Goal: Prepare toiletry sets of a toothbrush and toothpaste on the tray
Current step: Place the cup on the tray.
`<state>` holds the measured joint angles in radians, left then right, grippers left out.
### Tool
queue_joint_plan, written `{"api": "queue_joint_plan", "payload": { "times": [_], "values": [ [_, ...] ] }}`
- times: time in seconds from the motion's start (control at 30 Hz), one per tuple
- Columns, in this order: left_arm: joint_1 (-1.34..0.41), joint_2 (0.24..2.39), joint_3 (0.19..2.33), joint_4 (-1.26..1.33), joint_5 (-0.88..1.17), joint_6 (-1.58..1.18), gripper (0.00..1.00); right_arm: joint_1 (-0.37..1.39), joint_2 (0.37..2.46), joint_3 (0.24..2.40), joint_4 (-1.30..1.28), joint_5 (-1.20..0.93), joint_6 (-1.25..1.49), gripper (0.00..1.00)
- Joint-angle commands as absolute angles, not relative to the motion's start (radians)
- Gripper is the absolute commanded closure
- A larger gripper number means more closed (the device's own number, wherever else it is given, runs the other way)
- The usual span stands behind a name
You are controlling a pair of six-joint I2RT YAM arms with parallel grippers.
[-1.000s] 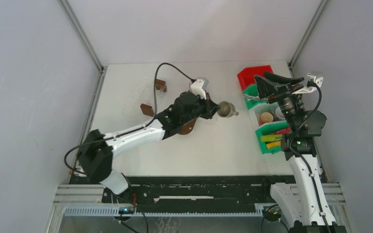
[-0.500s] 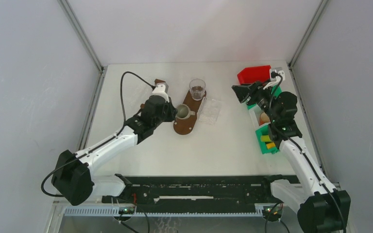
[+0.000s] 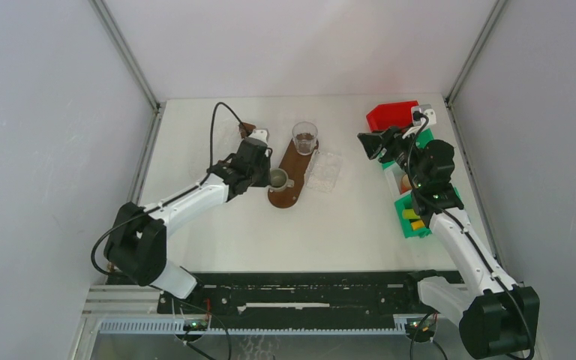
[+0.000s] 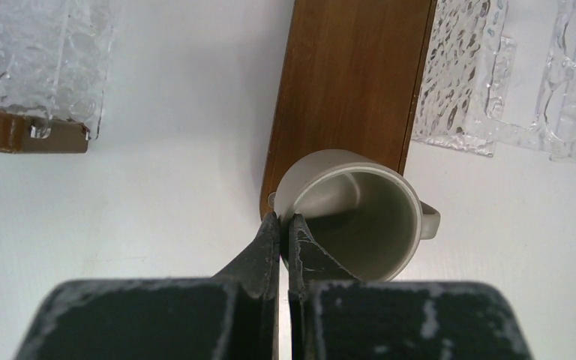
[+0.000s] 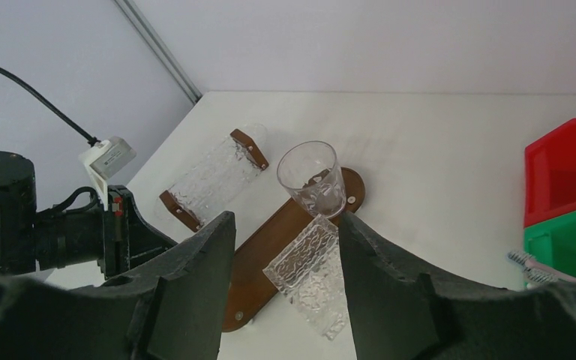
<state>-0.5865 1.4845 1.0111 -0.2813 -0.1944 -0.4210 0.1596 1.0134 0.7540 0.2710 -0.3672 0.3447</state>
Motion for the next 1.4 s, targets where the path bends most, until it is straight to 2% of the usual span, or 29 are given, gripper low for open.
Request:
{"api": "queue_joint_plan", "payload": {
  "times": [0.0, 0.4, 0.57, 0.67, 0.8, 0.87, 1.07, 1.23, 1.37],
  "values": [
    [-0.582, 1.523, 1.132, -0.303, -0.174, -0.372, 1.00, 0.167, 0.997, 0.756, 0.291, -0.350, 0.317, 0.39],
    [-0.573, 1.634, 1.203, -0.328, -0.100, -0.363, 1.00, 0.162, 1.005, 0.756, 0.291, -0.356, 0.319, 0.39],
    [-0.572, 1.655, 1.213, -0.340, -0.087, -0.366, 0.94, 0.158, 1.009, 0.756, 0.292, -0.360, 0.320, 0.39],
    [-0.572, 1.663, 1.215, -0.347, -0.082, -0.368, 0.86, 0.154, 1.011, 0.756, 0.293, -0.367, 0.323, 0.39],
    [-0.571, 1.654, 1.215, -0.369, -0.099, -0.370, 0.64, 0.146, 1.011, 0.756, 0.291, -0.378, 0.327, 0.39],
    [-0.571, 1.630, 1.214, -0.374, -0.103, -0.374, 0.57, 0.142, 1.011, 0.756, 0.291, -0.387, 0.330, 0.39],
    [-0.571, 1.466, 1.168, -0.346, -0.091, -0.348, 0.47, 0.131, 1.003, 0.756, 0.288, -0.406, 0.330, 0.39],
    [-0.571, 1.278, 1.073, -0.197, -0.004, -0.301, 0.39, 0.123, 0.981, 0.757, 0.260, -0.413, 0.325, 0.39],
    [-0.571, 1.179, 0.977, 0.031, 0.076, -0.307, 0.20, 0.119, 0.943, 0.756, 0.211, -0.396, 0.319, 0.39]
  ]
}}
